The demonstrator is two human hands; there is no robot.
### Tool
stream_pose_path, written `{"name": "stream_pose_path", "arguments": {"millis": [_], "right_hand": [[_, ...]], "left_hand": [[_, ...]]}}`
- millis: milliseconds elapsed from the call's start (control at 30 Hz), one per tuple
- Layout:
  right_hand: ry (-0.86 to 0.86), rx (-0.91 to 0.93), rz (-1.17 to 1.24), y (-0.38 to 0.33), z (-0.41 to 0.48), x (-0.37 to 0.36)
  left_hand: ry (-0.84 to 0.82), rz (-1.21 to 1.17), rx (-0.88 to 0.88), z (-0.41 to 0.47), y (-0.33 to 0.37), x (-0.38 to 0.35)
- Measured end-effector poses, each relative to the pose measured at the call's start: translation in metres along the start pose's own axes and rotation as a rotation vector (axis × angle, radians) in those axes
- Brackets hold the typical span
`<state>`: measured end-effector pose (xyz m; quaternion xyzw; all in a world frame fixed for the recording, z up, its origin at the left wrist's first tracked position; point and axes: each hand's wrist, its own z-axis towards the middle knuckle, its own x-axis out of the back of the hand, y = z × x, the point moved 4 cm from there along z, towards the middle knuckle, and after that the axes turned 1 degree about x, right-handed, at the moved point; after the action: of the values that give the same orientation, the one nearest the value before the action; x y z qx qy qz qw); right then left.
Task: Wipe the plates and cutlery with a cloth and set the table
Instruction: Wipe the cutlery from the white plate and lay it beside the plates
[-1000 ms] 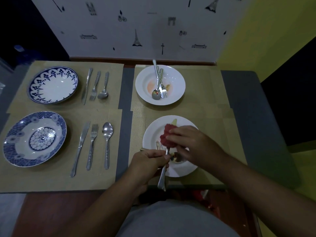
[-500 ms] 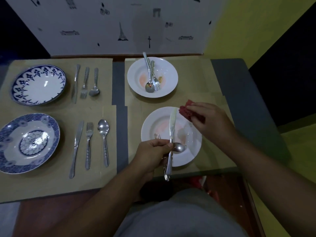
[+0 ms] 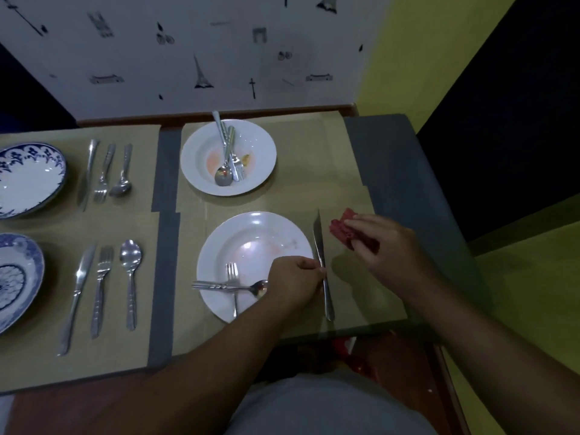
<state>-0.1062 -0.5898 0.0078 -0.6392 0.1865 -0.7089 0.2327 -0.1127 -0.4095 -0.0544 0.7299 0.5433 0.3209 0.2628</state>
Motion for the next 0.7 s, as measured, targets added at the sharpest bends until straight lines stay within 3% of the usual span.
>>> {"name": "stream_pose_path", "arguments": {"millis": [167, 700], "right_hand": [[-0.055, -0.029, 0.044, 0.026, -0.001, 0.011], [-0.205, -0.037, 0.099, 0.073, 0.000, 0.003]], "left_hand": [[0.052, 0.191, -0.100, 0.008, 0.009, -0.033], [0.177, 0.284, -0.076, 0.024, -0.006, -0.078]]}}
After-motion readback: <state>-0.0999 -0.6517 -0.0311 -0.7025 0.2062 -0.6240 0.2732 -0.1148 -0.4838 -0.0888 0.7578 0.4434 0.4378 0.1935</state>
